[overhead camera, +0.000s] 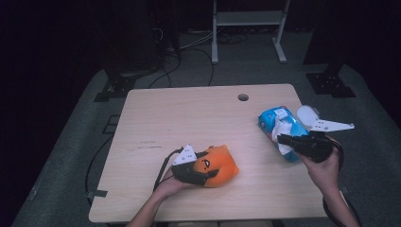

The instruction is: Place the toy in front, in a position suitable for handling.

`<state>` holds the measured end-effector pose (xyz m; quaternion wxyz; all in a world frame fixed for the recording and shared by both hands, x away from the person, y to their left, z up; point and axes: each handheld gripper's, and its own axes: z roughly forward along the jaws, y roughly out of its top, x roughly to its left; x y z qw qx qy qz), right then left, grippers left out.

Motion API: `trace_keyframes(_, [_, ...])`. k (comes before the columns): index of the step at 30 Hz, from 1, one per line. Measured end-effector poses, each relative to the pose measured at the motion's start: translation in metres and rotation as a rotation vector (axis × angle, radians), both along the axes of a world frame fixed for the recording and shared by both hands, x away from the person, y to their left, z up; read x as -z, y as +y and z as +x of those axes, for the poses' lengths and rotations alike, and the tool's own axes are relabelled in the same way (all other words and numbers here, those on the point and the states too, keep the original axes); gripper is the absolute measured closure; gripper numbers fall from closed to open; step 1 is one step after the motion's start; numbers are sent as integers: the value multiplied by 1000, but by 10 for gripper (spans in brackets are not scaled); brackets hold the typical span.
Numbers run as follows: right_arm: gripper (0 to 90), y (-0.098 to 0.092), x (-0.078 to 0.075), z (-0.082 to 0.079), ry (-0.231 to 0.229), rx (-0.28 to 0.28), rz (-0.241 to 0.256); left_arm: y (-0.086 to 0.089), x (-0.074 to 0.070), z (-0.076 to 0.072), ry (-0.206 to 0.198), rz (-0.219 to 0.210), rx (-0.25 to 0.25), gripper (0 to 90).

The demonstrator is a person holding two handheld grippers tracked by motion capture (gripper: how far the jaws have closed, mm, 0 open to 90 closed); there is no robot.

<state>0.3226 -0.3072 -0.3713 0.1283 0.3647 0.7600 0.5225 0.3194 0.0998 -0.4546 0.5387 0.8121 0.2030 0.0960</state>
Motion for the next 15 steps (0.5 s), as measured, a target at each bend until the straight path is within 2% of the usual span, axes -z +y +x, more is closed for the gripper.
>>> trace_keyframes(7, [867, 31, -14, -20, -26, -111, 2, 0, 0, 0, -6, 2, 3, 224])
trace_keyframes(15, [867, 81, -41, -51, -64, -297, -9, 0, 0, 1, -10, 6, 7, 218])
